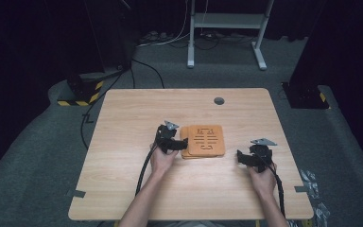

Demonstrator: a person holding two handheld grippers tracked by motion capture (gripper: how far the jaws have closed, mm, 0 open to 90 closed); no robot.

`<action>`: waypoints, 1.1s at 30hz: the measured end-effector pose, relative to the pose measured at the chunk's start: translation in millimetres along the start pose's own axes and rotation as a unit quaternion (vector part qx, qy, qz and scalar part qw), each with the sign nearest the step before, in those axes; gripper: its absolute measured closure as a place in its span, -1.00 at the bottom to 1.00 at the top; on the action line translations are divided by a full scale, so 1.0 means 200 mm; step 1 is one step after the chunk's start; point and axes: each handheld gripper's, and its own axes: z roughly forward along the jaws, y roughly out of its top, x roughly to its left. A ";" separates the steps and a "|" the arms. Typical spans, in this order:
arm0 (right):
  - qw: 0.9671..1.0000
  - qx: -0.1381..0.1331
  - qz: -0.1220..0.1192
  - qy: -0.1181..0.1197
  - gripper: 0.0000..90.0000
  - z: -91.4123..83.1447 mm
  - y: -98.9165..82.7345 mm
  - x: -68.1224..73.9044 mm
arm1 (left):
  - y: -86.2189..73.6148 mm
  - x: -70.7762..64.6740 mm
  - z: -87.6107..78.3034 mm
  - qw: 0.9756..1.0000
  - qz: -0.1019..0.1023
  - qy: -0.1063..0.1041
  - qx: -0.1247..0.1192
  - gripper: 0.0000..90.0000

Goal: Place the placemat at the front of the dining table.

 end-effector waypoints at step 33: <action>1.000 0.000 0.002 0.000 -0.62 0.00 0.00 0.00 | -0.29 0.29 -0.33 0.996 -0.069 0.042 -0.034 -0.60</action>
